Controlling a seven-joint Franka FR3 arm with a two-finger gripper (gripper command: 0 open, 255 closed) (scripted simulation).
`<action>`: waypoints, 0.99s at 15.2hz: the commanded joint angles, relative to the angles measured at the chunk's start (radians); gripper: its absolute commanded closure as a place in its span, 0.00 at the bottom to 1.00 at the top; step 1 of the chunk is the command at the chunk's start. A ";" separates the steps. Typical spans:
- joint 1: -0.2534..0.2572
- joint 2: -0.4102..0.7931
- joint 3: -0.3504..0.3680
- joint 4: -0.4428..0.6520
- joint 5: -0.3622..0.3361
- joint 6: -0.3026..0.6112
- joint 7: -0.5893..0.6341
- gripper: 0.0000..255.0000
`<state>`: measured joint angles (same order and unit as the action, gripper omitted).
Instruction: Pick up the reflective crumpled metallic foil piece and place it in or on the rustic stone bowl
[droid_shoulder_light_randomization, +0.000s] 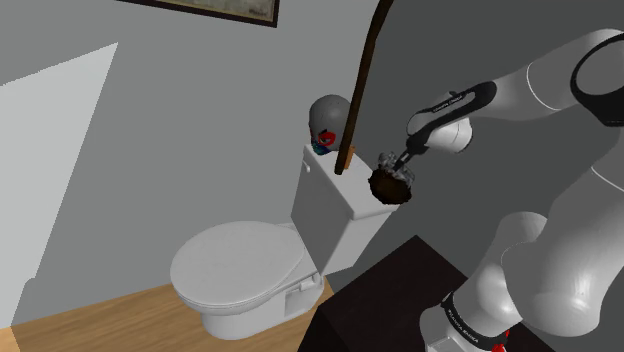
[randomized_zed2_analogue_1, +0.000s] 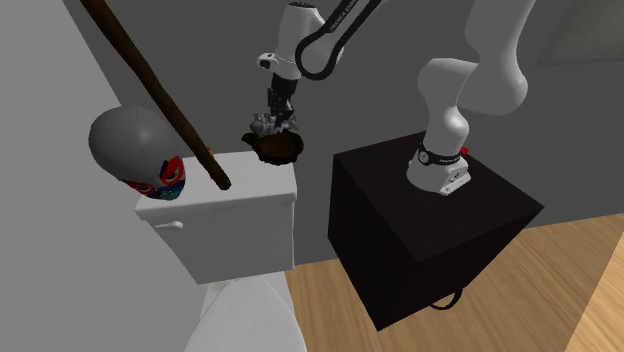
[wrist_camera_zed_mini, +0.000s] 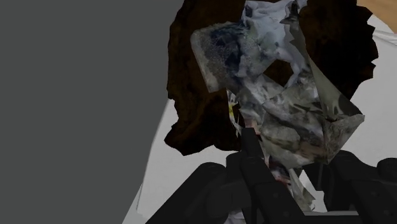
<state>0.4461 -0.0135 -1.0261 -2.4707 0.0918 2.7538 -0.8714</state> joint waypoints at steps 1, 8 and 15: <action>-0.007 -0.044 0.001 0.006 -0.098 -0.028 0.072 1.00; -0.075 -0.158 0.065 0.040 -0.274 -0.137 0.202 1.00; -0.106 -0.219 0.100 0.103 -0.324 -0.246 0.229 1.00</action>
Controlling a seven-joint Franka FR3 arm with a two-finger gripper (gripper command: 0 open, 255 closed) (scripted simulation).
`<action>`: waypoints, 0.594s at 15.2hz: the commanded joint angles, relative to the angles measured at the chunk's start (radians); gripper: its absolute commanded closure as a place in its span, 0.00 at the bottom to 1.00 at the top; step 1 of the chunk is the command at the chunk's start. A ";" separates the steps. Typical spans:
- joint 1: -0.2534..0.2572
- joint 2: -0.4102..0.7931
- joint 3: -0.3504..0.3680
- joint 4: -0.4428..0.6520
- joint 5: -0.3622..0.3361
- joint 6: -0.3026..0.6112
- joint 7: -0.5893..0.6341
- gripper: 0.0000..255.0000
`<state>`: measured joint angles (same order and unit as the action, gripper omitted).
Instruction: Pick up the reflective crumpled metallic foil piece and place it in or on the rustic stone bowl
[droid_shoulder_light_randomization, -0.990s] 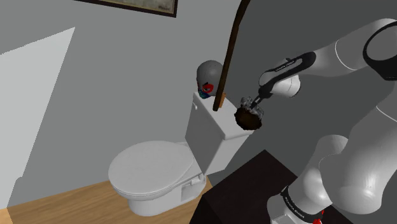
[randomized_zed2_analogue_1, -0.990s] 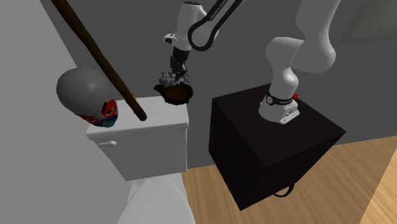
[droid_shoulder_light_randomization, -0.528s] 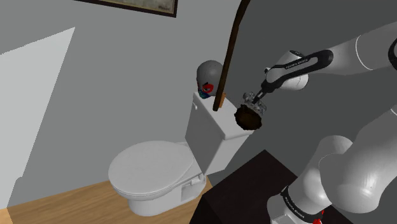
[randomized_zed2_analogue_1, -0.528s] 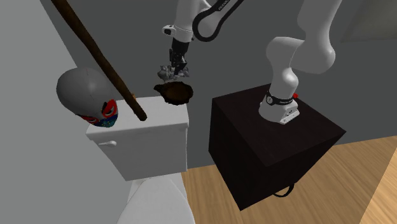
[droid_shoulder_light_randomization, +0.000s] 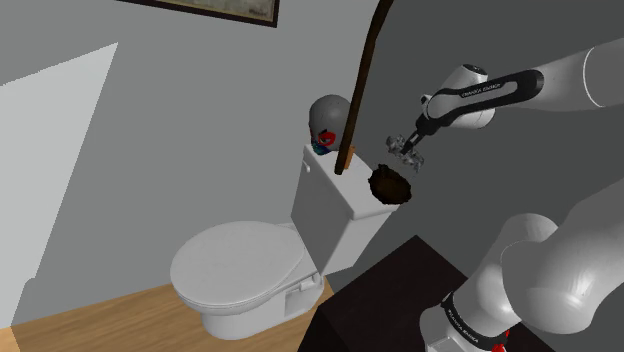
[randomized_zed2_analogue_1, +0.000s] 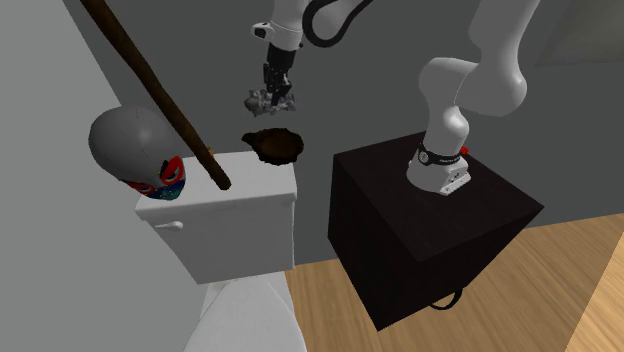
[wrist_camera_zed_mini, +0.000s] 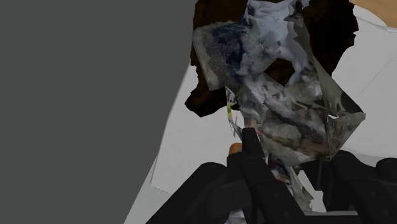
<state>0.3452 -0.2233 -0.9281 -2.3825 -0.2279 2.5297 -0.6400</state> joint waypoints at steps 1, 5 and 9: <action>-0.001 -0.008 -0.008 0.050 0.008 -0.053 -0.022 1.00; 0.021 0.035 -0.039 0.022 0.048 0.008 -0.053 1.00; 0.051 0.085 -0.076 -0.003 0.108 0.070 -0.098 1.00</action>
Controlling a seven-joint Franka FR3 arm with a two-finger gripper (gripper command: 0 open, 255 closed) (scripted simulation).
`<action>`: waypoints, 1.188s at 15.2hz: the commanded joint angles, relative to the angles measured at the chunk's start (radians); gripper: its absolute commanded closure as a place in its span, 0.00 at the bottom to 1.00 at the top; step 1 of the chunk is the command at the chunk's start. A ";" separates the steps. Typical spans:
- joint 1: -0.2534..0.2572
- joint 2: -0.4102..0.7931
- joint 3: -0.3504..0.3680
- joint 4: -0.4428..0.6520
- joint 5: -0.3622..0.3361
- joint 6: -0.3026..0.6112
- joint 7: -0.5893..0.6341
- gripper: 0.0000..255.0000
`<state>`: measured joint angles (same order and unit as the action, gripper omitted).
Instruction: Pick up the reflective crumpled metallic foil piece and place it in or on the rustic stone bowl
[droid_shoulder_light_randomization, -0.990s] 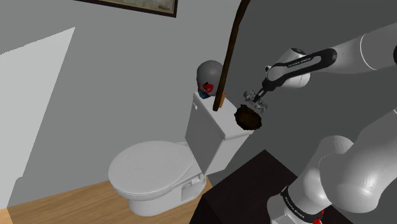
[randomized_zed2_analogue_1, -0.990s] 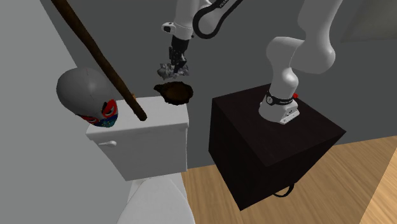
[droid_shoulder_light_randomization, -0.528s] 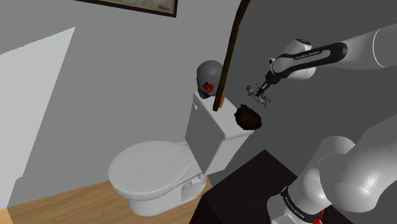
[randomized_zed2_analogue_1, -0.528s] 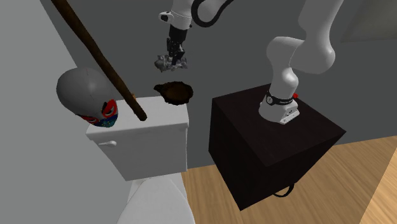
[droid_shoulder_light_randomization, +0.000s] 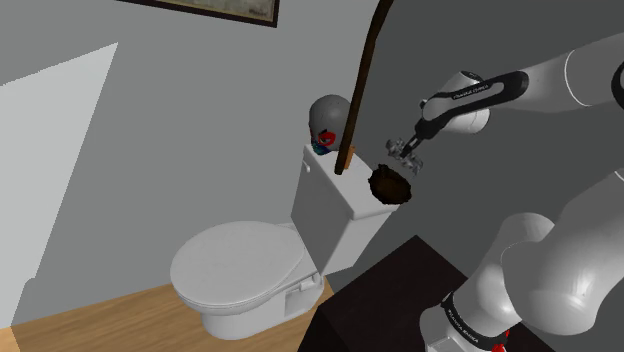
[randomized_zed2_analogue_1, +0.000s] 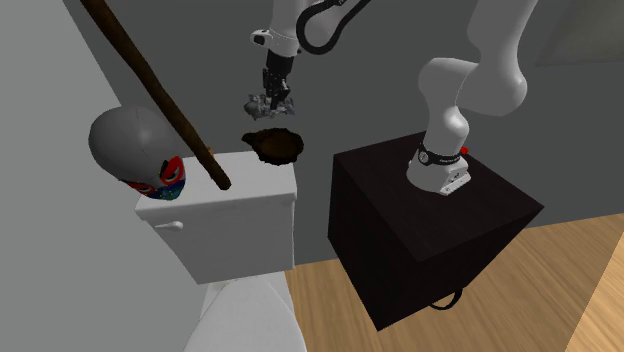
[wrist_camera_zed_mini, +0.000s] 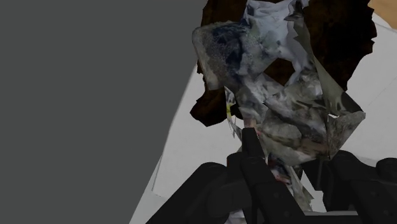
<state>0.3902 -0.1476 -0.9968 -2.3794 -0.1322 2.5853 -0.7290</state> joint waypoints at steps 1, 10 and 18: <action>0.014 0.024 -0.016 -0.012 0.033 0.029 -0.024 1.00; 0.068 0.181 -0.056 -0.045 0.320 0.141 -0.234 1.00; 0.066 0.182 -0.055 -0.045 0.321 0.141 -0.234 0.00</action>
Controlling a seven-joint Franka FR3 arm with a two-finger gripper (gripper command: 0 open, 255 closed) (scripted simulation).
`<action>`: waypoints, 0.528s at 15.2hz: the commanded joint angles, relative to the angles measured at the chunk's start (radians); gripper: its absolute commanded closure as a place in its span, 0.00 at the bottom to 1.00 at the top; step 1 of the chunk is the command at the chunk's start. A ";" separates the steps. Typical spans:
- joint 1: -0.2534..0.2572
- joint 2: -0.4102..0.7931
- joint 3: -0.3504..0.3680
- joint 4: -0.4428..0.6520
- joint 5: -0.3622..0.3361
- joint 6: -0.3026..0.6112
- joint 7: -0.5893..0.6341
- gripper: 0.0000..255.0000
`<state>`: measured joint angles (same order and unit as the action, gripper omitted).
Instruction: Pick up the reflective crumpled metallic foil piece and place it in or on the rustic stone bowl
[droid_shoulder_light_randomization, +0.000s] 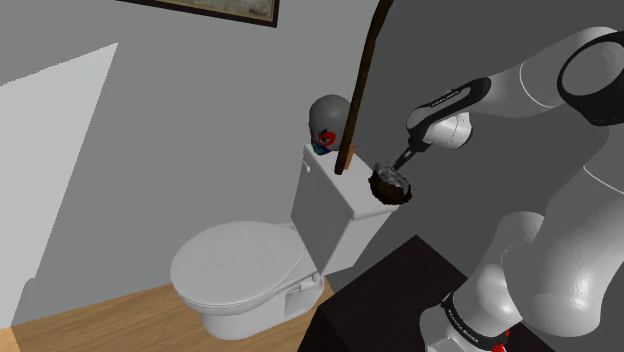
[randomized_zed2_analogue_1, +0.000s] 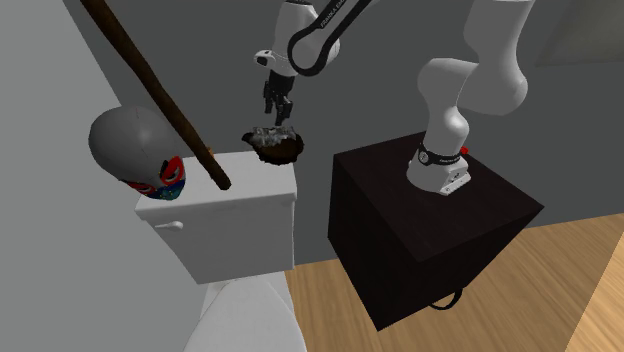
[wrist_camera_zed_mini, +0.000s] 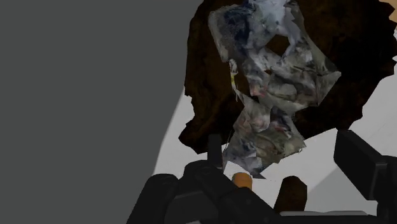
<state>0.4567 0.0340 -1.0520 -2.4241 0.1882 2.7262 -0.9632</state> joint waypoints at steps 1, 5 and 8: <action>0.000 0.000 0.000 0.000 0.000 0.000 0.000 0.00; 0.014 -0.074 -0.026 -0.007 -0.149 -0.024 0.107 0.00; -0.070 -0.241 0.047 -0.006 -0.414 -0.127 0.296 0.00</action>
<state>0.4160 -0.1577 -1.0295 -2.4371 -0.1415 2.6389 -0.7231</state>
